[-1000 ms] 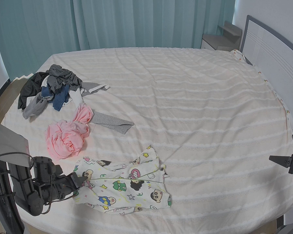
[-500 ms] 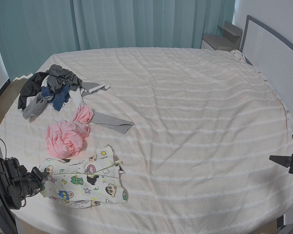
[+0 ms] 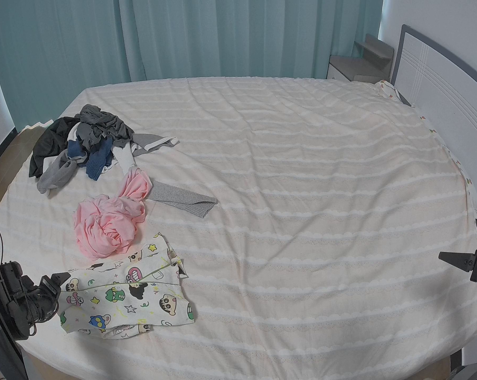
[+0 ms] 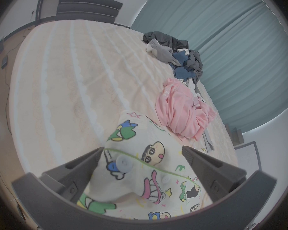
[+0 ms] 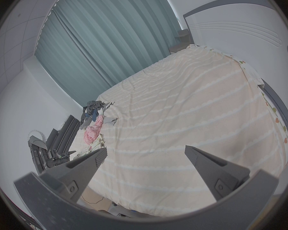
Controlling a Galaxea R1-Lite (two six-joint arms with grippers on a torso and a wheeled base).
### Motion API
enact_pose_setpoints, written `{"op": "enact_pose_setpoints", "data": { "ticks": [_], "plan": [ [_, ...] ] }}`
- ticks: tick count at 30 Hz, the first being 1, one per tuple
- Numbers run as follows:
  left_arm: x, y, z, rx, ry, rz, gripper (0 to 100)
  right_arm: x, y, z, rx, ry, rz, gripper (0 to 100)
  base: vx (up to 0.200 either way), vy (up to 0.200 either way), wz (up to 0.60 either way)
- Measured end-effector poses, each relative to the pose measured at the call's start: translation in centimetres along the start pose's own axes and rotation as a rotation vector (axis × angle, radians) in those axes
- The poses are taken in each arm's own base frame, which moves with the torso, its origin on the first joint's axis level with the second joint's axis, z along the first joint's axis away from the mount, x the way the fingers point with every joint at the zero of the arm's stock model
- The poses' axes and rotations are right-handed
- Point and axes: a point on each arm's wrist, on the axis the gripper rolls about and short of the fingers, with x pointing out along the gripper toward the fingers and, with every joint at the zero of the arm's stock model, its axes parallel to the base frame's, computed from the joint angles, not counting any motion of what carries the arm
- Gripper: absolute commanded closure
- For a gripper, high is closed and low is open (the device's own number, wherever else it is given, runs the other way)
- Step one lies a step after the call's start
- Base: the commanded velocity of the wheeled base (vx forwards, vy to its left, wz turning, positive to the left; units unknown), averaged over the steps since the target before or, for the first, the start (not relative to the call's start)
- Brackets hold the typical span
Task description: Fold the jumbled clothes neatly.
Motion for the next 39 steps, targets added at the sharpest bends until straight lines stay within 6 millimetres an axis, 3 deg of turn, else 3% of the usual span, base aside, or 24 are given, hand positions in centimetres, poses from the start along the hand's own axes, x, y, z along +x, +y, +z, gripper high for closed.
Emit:
{"op": "enact_pose_setpoints", "data": {
  "ticks": [9, 15, 21, 30, 39],
  "plan": [
    [-2.0, -1.0, 1.9, 0.038, -0.113, -0.057, 0, -0.4, 0.4, 0.0, -0.019, -0.017, 0.004, 0, 0.000, 0.000, 0.00],
    [-5.4, -4.0, 3.6, 0.172, -0.224, -0.241, 0, -0.9, 0.9, -0.1, -0.038, -0.040, 0.004, 0, 0.000, 0.000, 0.00],
    [-10.4, -7.7, 4.1, 0.373, -0.271, -0.542, 0, -1.4, 1.4, -0.9, -0.051, -0.055, 0.006, 0, 0.000, 0.000, 0.00],
    [-18.1, -11.2, 1.3, 0.567, -0.050, -0.960, 0, -3.0, 2.8, -2.6, -0.088, -0.111, 0.019, 0, 0.000, 0.000, 0.00],
    [-25.1, -11.9, -4.2, 0.656, 0.285, -1.193, 0, -4.9, 5.2, -5.3, -0.182, -0.140, 0.150, 0, 0.000, 0.000, 0.00]
  ]
}}
